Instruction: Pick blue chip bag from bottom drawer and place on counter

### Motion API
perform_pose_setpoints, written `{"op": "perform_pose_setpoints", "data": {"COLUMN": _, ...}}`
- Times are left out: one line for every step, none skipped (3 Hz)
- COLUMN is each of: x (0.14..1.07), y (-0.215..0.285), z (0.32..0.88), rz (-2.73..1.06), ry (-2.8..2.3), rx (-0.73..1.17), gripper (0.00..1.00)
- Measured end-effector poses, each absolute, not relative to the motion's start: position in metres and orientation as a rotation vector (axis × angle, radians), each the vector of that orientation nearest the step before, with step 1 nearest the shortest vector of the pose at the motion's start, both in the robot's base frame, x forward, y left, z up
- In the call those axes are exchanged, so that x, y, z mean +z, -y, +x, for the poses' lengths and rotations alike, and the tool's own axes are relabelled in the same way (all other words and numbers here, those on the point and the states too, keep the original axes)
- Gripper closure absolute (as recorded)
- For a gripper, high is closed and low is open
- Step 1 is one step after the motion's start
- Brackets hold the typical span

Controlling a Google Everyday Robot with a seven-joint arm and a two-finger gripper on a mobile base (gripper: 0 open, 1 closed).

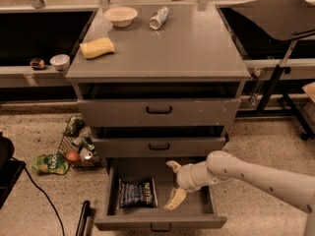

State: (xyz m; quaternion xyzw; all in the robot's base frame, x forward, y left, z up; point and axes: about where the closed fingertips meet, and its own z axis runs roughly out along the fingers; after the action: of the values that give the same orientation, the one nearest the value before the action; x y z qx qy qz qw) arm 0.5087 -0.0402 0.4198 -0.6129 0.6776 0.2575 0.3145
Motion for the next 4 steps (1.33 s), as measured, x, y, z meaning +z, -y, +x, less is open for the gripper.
{"op": "perform_pose_setpoints", "data": {"x": 0.378, "y": 0.011, "z": 0.515, "rz": -1.61, "ry": -1.762, "rx": 0.768, "gripper": 0.0}}
{"op": "perform_pose_setpoints", "data": {"x": 0.319, "y": -0.042, "z": 0.528, "rz": -1.584, "ry": -1.761, "rx": 0.883, "gripper": 0.0}}
{"op": "perform_pose_setpoints", "data": {"x": 0.319, "y": -0.042, "z": 0.528, "rz": -1.584, "ry": -1.761, "rx": 0.883, "gripper": 0.0}}
{"op": "perform_pose_setpoints", "data": {"x": 0.294, "y": -0.045, "z": 0.539, "rz": -1.533, "ry": -1.781, "rx": 0.843, "gripper": 0.0}}
